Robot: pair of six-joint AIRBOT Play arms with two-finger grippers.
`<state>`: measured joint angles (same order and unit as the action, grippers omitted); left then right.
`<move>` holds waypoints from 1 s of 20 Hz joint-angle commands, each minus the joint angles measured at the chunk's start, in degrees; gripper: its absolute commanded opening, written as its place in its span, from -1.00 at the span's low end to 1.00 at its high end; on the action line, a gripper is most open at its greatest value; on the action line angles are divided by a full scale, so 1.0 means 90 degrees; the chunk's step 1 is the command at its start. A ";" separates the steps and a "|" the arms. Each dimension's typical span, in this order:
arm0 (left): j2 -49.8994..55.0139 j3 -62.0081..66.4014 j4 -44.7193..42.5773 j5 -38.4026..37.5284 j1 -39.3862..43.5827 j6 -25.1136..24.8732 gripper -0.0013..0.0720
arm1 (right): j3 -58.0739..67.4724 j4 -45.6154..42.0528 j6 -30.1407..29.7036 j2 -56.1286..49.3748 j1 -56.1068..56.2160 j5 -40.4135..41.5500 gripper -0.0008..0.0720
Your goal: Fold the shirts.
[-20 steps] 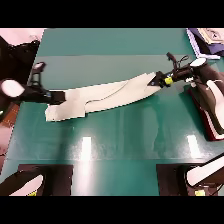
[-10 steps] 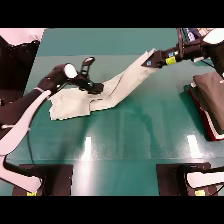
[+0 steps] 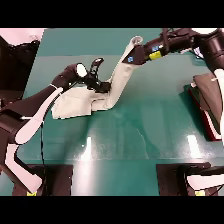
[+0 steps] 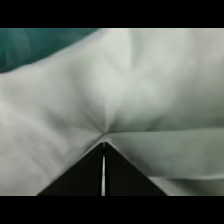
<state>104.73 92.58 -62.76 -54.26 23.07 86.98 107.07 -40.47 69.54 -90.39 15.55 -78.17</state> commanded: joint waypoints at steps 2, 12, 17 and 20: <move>-0.0316 0.0481 -0.0367 -0.0653 -0.0522 0.0002 -0.90 | 0.0044 0.0002 0.0002 -0.0272 0.0488 0.0032 -0.95; -0.2963 0.0852 -0.2018 -0.1625 -0.2739 0.0000 -0.90 | 0.0051 0.0051 -0.0124 -0.0721 0.1545 0.1200 -0.95; -0.3398 0.0860 -0.2025 -0.2232 -0.3308 -0.0002 -0.90 | 0.0923 0.0046 -0.0267 -0.1632 0.2059 0.1447 -0.95; -0.3398 0.0860 -0.2016 -0.2688 -0.3308 -0.0049 -0.90 | 0.1307 0.0053 -0.0287 -0.2339 0.2528 0.2113 -0.94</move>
<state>75.09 100.22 -80.44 -74.28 -5.58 86.94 115.61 -40.03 67.42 -106.32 34.85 -64.38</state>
